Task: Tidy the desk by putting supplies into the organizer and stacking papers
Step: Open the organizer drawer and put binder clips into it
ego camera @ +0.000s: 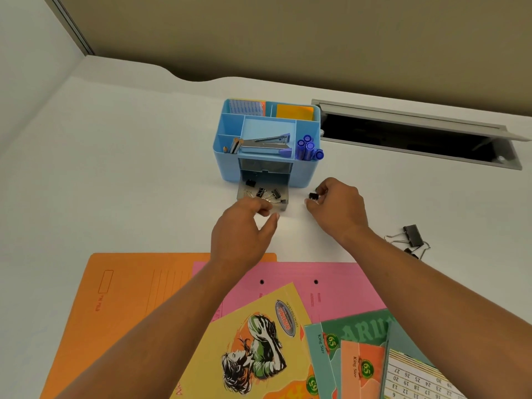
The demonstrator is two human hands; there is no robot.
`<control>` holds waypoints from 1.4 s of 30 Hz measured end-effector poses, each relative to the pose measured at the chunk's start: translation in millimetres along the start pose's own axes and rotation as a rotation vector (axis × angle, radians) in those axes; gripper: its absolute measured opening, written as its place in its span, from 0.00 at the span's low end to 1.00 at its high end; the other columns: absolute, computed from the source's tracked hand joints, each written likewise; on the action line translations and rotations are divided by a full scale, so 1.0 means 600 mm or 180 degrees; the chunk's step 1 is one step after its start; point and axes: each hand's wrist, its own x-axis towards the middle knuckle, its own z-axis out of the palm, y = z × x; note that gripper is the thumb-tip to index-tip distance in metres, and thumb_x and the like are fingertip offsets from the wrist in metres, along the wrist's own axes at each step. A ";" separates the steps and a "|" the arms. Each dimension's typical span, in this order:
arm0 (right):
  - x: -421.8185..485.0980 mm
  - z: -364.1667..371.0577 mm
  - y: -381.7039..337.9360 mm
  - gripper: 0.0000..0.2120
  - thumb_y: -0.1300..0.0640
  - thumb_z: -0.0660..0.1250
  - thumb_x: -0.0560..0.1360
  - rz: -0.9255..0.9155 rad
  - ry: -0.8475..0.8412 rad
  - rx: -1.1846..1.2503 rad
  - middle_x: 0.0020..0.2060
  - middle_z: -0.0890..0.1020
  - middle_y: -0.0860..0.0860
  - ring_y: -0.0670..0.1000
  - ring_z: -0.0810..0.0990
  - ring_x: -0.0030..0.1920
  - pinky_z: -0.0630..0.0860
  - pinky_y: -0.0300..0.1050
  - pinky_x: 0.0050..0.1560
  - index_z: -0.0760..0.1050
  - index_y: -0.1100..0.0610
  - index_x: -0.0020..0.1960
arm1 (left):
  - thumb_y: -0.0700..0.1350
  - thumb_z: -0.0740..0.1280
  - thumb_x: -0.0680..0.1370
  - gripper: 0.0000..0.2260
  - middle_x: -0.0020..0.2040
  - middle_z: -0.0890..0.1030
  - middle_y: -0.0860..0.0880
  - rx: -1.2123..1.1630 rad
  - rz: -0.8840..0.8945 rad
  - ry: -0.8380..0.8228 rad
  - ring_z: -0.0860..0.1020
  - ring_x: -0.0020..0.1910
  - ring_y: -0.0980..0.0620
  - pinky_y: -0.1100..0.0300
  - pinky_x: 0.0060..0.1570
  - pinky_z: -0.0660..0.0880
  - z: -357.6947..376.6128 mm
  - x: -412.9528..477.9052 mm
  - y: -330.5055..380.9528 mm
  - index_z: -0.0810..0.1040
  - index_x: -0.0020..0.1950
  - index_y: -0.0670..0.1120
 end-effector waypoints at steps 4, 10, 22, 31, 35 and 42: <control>0.007 0.002 -0.012 0.12 0.48 0.67 0.76 -0.0186 0.0024 -0.0544 0.46 0.83 0.53 0.53 0.78 0.43 0.76 0.44 0.45 0.79 0.55 0.54 | 0.54 0.68 0.77 0.10 0.50 0.81 0.58 0.0049 0.0118 -0.0076 0.75 0.39 0.59 0.60 0.44 0.75 0.004 -0.006 0.003 0.80 0.56 0.54; 0.003 0.004 -0.012 0.05 0.55 0.66 0.75 -0.0201 -0.0030 -0.0738 0.43 0.82 0.52 0.53 0.76 0.40 0.72 0.43 0.39 0.78 0.55 0.49 | 0.54 0.67 0.78 0.09 0.50 0.82 0.58 0.0088 0.0201 -0.0147 0.76 0.36 0.59 0.59 0.44 0.77 0.000 -0.007 0.007 0.81 0.55 0.53; -0.017 -0.030 -0.043 0.03 0.60 0.74 0.69 0.0798 -0.0439 0.1607 0.38 0.83 0.52 0.51 0.83 0.40 0.82 0.45 0.41 0.81 0.57 0.42 | 0.54 0.70 0.76 0.15 0.54 0.82 0.56 0.0038 0.0131 -0.0445 0.78 0.40 0.57 0.56 0.50 0.78 -0.005 0.018 0.026 0.79 0.62 0.52; -0.041 -0.023 -0.051 0.02 0.61 0.72 0.72 0.0926 -0.0746 0.2243 0.38 0.84 0.56 0.52 0.84 0.40 0.82 0.42 0.41 0.81 0.59 0.44 | 0.49 0.69 0.78 0.10 0.50 0.84 0.53 -0.0059 0.0254 -0.0480 0.79 0.41 0.57 0.60 0.47 0.77 -0.003 0.031 0.048 0.83 0.57 0.50; -0.040 -0.023 -0.054 0.06 0.55 0.72 0.73 0.0926 -0.0735 0.2287 0.40 0.84 0.53 0.51 0.84 0.41 0.82 0.43 0.41 0.81 0.58 0.45 | 0.47 0.70 0.78 0.08 0.47 0.84 0.52 -0.0251 -0.0088 -0.0147 0.80 0.42 0.56 0.60 0.49 0.78 -0.009 0.046 0.046 0.84 0.54 0.49; -0.031 -0.036 -0.037 0.02 0.61 0.70 0.74 0.0855 -0.0623 0.2048 0.41 0.83 0.53 0.51 0.82 0.41 0.81 0.46 0.43 0.81 0.57 0.45 | 0.44 0.70 0.77 0.10 0.50 0.85 0.49 -0.0709 -0.0788 0.0155 0.82 0.46 0.55 0.66 0.48 0.76 -0.004 0.074 0.035 0.83 0.58 0.46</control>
